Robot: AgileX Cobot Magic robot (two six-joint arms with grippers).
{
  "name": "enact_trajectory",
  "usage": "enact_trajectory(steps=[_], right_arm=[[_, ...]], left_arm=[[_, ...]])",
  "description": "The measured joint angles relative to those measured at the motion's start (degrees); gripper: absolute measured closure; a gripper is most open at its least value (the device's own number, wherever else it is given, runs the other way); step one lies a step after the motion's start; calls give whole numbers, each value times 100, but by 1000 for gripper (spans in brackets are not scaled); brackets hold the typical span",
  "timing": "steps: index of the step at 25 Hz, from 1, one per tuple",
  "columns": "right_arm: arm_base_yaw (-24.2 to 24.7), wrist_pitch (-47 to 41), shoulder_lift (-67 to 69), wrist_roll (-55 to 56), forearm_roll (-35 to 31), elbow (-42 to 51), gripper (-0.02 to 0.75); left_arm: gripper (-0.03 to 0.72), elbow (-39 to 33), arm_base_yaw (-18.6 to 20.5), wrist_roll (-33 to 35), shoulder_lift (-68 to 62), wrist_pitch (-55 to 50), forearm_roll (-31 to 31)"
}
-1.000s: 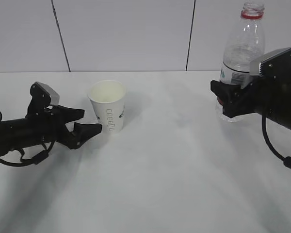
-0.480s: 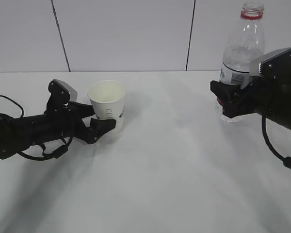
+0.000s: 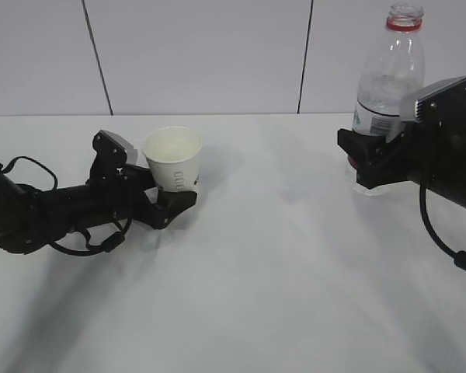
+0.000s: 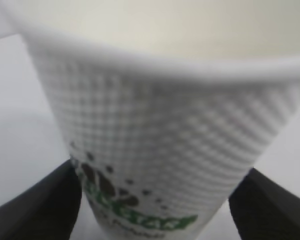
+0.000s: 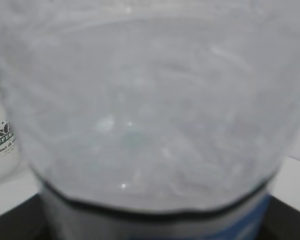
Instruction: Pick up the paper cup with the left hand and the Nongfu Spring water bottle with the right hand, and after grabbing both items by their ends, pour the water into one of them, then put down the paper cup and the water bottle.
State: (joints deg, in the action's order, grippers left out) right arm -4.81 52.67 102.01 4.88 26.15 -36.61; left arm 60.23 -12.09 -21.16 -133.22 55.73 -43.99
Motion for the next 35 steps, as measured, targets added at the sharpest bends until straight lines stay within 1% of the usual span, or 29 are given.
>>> enact_trajectory(steps=[6,13,21,29,35], right_arm=[[0,0,0,0,0,0,239],[0,0,0,0,-8,0,239],[0,0,0,0,-8,0,239],[0,0,0,0,-22,0,240],[0,-12,0,0,-34,0,241]], left_arm=[[8,268,-178,-20,-160,-84,131],[11,353,-181,-131,-165,-269,246],[88,353,-181,-283,-165,-278,200],[99,9,-181,-318,-90,-19,138],[101,-284,-170,-345,274,-91,-25]])
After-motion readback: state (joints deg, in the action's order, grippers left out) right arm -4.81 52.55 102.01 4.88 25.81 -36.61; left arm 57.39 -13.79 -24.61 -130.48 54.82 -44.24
